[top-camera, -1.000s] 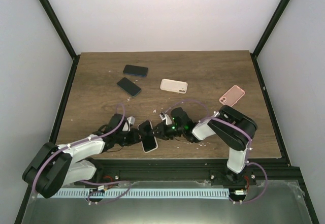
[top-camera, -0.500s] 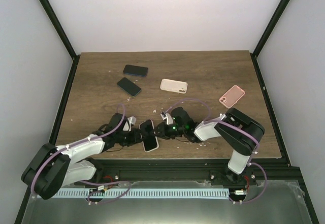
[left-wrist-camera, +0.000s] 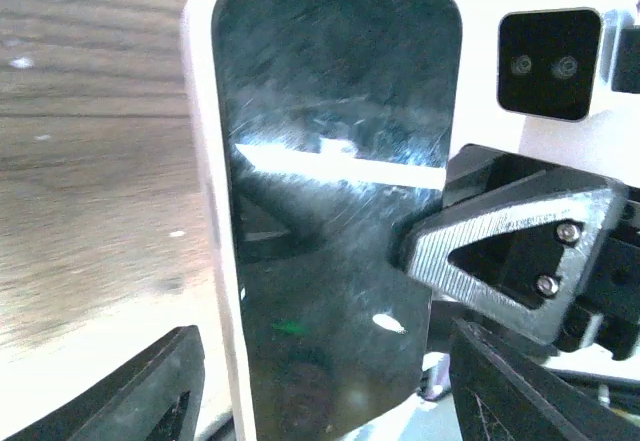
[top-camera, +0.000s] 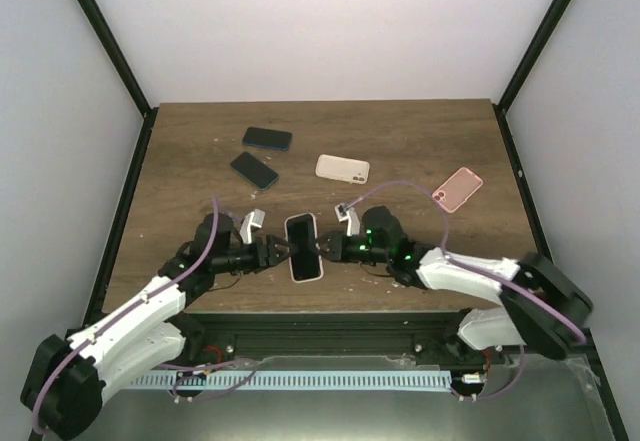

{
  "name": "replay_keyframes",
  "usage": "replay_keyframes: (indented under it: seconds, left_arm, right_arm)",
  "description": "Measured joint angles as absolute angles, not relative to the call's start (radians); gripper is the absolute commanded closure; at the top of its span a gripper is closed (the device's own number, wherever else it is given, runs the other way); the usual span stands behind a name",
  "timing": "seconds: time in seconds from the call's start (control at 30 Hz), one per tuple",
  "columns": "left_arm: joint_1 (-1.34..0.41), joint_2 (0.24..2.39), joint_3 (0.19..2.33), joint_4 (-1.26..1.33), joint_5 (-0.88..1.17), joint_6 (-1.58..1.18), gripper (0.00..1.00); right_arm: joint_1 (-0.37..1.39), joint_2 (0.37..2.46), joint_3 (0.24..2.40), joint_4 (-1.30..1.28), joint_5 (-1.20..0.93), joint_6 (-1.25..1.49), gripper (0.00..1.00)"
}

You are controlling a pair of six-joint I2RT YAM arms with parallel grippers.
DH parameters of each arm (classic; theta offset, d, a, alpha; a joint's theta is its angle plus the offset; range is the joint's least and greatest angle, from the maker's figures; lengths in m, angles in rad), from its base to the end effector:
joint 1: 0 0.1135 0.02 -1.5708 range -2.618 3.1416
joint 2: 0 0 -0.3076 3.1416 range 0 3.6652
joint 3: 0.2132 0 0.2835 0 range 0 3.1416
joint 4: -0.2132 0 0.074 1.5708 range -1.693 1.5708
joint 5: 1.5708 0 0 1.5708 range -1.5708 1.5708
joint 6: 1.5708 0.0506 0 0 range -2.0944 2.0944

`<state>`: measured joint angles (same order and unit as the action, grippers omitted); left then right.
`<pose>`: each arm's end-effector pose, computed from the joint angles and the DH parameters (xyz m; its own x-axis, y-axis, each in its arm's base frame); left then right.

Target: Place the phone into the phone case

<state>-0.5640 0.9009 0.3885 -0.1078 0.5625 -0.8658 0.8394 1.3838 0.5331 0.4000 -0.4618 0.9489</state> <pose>0.1503 -0.1270 0.2032 -0.9420 -0.1664 -0.2913 0.1566 0.5496 -0.8206 0.1823 0.2369 0.1950 -0.9288 0.0545 -0.3667 -0.3077 0.4379 0.8447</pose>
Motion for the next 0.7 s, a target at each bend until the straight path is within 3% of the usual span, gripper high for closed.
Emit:
replay_keyframes:
  seconds: [0.33,0.53,0.7]
  left_arm:
    - [-0.564,0.781,0.392,0.043,0.747,-0.914,0.47]
    - [-0.563,0.807,0.390,0.229,0.869,-0.968,0.62]
    - [-0.563,0.845,0.378,0.321,0.911,-0.991,0.67]
  right_arm:
    - [0.831,1.016,0.511,0.364,-0.419,0.939,0.95]
    - [0.831,1.017,0.509,0.408,-0.462,0.963,0.95]
    - [0.828,1.030,0.508,0.456,-0.491,0.991,0.95]
